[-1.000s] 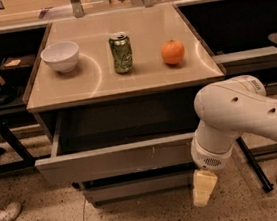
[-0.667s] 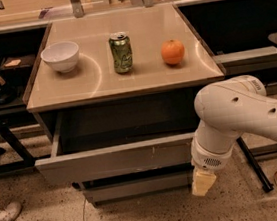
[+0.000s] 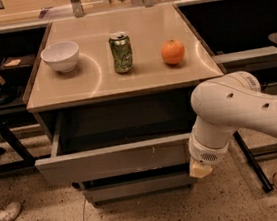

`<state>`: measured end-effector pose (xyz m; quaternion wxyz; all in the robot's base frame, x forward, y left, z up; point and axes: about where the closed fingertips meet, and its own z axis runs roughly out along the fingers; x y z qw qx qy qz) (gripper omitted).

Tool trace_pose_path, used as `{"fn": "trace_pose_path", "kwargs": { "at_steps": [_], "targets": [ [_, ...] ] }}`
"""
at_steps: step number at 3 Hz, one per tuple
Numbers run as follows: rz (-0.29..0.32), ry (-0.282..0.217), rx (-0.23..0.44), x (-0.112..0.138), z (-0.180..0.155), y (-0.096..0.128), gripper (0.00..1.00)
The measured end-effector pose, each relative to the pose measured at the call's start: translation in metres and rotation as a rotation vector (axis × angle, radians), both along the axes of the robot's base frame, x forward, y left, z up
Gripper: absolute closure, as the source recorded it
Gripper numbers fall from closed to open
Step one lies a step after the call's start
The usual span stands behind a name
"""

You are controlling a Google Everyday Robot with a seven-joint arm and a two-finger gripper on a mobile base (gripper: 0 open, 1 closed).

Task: Close top drawer

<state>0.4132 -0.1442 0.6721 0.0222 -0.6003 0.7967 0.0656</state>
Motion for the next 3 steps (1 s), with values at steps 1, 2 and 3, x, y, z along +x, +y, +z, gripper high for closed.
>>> {"fn": "trace_pose_path", "kwargs": {
  "at_steps": [1,2,3],
  "targets": [
    [-0.018,0.002,-0.013,0.019,-0.005,-0.003,1.00],
    [-0.038,0.009,-0.020,0.033,-0.011,-0.007,1.00],
    [-0.045,0.011,-0.031,0.047,-0.014,-0.010,1.00]
  ]
}}
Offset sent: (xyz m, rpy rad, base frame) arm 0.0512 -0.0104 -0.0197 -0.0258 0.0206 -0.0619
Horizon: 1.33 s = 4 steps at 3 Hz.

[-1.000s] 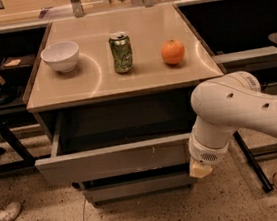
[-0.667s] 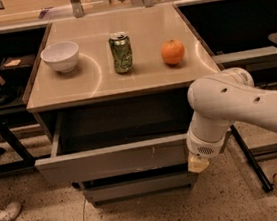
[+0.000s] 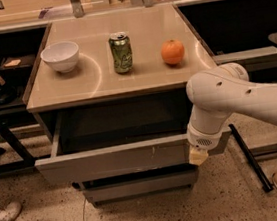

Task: Close top drawer

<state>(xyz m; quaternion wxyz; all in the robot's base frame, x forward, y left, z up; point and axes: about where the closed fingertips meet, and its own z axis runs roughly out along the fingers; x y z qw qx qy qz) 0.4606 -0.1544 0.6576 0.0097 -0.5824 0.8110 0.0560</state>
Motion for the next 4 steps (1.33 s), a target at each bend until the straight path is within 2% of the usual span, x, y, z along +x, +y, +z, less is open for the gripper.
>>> {"fn": "trace_pose_path", "kwargs": {
  "at_steps": [2,3,4],
  "targets": [
    [0.012,-0.014,-0.055,0.044,0.004,-0.004,1.00],
    [0.012,-0.015,-0.056,0.045,0.005,-0.004,0.82],
    [0.012,-0.015,-0.056,0.045,0.005,-0.004,0.58]
  ]
}}
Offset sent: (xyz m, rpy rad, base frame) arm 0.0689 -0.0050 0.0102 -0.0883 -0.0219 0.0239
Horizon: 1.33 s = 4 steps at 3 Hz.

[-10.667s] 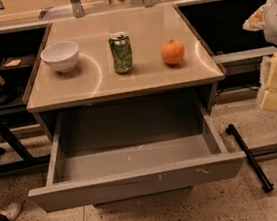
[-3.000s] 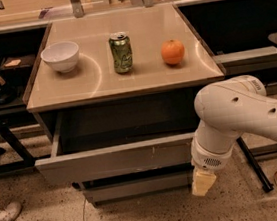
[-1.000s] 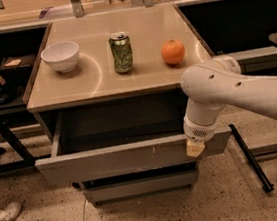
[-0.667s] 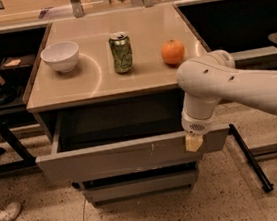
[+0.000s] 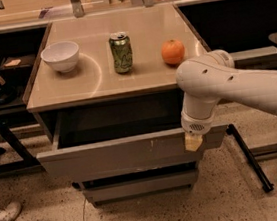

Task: Close top drawer

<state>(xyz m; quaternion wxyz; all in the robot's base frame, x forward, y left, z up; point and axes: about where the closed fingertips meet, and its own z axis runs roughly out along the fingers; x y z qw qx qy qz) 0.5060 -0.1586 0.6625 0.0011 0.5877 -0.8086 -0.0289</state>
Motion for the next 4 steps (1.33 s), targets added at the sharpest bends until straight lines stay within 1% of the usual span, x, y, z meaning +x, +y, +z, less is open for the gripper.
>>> {"fn": "trace_pose_path", "kwargs": {
  "at_steps": [2,3,4],
  "targets": [
    [0.000,0.000,0.000,0.0000,0.0000,0.0000,0.12],
    [0.000,0.000,0.000,-0.0001,-0.0001,0.0000,0.00],
    [0.000,0.000,0.000,-0.0001,-0.0001,0.0000,0.00]
  ]
}}
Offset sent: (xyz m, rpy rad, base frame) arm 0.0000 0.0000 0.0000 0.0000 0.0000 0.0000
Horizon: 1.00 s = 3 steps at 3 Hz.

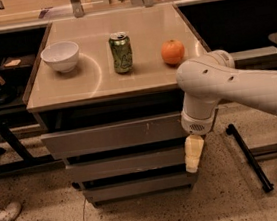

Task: Close top drawer

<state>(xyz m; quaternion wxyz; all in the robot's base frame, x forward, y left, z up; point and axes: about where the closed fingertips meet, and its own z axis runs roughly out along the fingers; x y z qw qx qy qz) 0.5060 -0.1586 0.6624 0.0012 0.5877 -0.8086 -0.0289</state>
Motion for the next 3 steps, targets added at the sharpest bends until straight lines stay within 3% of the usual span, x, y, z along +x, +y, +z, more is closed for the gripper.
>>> {"fn": "trace_pose_path", "kwargs": {
  "at_steps": [1,3],
  "targets": [
    [0.000,0.000,0.000,0.0000,0.0000,0.0000,0.18],
    [0.000,0.000,0.000,0.0000,0.0000,0.0000,0.65]
  ]
}}
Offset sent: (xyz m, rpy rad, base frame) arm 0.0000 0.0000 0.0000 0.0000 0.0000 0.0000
